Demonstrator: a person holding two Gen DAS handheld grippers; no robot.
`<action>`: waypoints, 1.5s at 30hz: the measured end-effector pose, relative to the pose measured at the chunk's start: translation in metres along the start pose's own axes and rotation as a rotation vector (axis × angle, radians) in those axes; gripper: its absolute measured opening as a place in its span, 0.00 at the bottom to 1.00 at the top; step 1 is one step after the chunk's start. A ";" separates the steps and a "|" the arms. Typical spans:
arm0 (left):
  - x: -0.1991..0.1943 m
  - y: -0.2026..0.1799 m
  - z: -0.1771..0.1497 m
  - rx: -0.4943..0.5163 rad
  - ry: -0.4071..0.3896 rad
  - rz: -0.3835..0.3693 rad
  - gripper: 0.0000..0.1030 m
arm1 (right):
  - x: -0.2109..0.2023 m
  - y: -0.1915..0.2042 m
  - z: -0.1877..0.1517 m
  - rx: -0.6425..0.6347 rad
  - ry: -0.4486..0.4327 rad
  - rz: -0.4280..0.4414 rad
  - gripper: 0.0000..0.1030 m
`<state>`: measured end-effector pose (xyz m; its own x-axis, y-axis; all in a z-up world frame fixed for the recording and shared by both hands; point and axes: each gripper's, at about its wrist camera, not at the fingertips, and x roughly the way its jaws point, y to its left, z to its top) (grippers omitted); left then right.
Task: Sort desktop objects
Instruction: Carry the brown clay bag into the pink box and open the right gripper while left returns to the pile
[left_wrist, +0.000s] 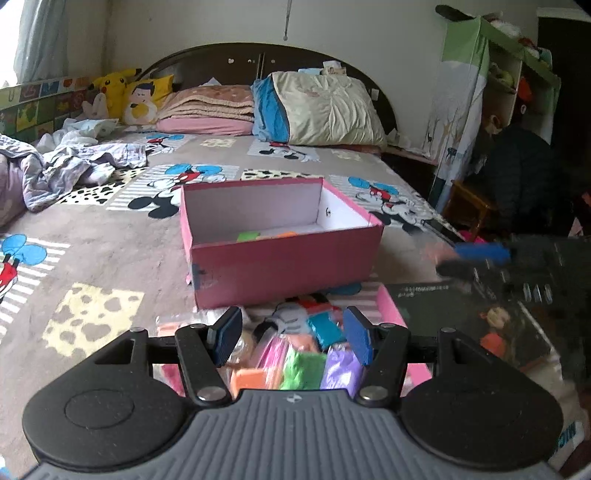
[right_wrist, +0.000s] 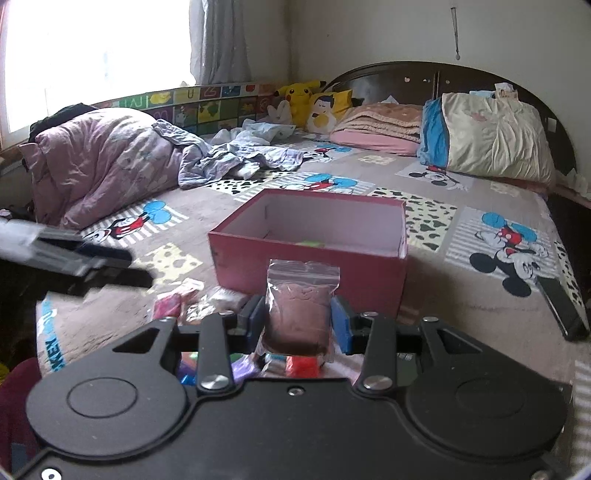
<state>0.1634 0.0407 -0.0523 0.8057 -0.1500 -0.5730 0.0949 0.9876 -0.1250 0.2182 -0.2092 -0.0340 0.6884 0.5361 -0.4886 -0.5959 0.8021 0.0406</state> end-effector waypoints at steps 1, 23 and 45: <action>-0.001 0.001 -0.004 -0.006 0.006 -0.003 0.57 | 0.003 -0.002 0.003 -0.001 0.000 -0.001 0.37; -0.005 0.020 -0.049 -0.044 0.036 0.012 0.57 | 0.106 -0.040 0.073 -0.038 0.067 -0.035 0.37; 0.004 0.048 -0.068 -0.120 0.073 0.022 0.57 | 0.232 -0.056 0.077 0.002 0.340 -0.066 0.38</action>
